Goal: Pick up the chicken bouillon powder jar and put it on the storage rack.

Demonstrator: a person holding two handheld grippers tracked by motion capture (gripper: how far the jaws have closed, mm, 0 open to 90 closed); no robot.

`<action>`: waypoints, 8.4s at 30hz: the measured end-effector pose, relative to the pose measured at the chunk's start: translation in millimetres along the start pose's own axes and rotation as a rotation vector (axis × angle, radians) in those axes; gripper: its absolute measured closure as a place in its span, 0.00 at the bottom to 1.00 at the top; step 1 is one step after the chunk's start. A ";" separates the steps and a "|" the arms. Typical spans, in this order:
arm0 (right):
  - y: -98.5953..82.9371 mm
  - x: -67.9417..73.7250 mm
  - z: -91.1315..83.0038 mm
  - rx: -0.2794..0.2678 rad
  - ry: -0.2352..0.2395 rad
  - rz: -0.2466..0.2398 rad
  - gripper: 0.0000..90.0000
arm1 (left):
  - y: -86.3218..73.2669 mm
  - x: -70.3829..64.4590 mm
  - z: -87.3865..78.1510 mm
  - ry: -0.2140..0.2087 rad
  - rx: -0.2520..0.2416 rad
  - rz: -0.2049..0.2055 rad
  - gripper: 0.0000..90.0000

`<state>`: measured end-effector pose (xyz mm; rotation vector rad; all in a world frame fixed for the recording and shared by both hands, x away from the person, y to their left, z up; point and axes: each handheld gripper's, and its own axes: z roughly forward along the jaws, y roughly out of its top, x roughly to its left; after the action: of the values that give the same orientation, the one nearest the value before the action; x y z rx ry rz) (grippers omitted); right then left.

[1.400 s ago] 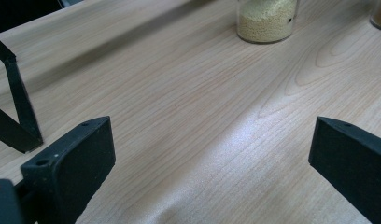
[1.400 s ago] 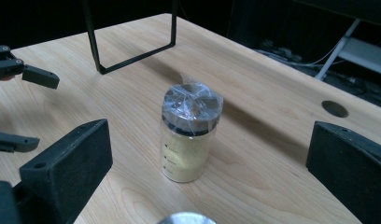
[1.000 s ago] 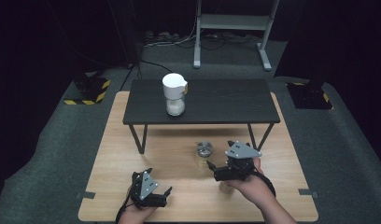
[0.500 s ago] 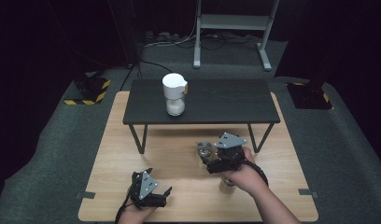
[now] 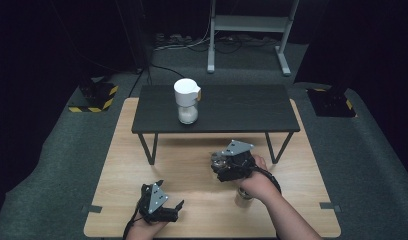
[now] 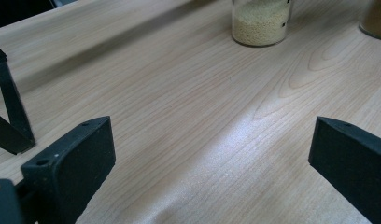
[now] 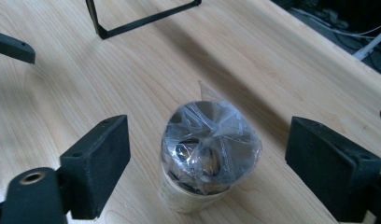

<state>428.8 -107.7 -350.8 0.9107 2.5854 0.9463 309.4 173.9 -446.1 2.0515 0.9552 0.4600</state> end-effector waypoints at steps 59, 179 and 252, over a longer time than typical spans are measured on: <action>6.4 -10.0 22.4 0.127 0.064 -0.001 0.37 | -0.5 0.6 -0.6 -0.004 -0.009 -0.009 0.01; 101.1 -26.3 -133.1 -0.055 0.026 0.031 0.41 | -0.4 1.1 -0.6 -0.014 -0.009 -0.008 0.01; 169.5 -83.3 -88.5 -0.049 -0.080 0.117 0.40 | -2.2 3.4 -3.8 -0.028 -0.032 -0.021 0.01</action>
<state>537.0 -103.2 -172.6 1.0737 2.4546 0.9781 308.2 179.3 -445.6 2.0123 0.9457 0.4320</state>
